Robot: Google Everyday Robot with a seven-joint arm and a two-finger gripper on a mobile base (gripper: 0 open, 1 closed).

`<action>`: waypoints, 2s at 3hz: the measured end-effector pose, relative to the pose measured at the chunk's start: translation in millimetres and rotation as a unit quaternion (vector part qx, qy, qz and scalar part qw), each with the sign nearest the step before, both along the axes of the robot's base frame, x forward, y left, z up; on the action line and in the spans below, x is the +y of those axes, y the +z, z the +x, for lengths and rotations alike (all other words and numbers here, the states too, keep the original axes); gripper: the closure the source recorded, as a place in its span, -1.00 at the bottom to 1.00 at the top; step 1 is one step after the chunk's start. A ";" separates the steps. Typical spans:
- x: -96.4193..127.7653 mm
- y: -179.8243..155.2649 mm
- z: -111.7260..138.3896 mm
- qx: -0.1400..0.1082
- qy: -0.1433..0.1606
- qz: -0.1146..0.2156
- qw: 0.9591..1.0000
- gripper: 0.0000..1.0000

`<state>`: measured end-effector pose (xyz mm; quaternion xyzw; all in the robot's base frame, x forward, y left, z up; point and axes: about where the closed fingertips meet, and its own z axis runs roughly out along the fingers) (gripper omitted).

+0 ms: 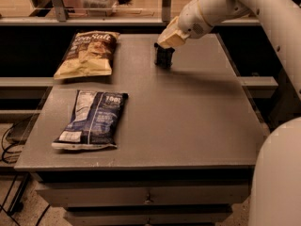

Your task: Move rxbar blueberry near brown chip bag

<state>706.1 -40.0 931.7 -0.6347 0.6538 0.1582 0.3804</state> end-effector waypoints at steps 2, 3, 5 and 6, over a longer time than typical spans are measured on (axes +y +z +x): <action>52.0 -19.3 -12.5 0.022 0.058 0.038 0.997 1.00; 91.7 -23.4 -30.8 0.032 0.105 0.078 0.991 1.00; 157.6 -37.3 -67.5 0.067 0.177 0.148 0.971 0.66; 173.1 -48.5 -78.5 0.090 0.188 0.176 0.962 0.19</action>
Offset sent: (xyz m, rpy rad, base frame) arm -0.0304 0.0967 -0.0244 0.1675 0.0609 0.2259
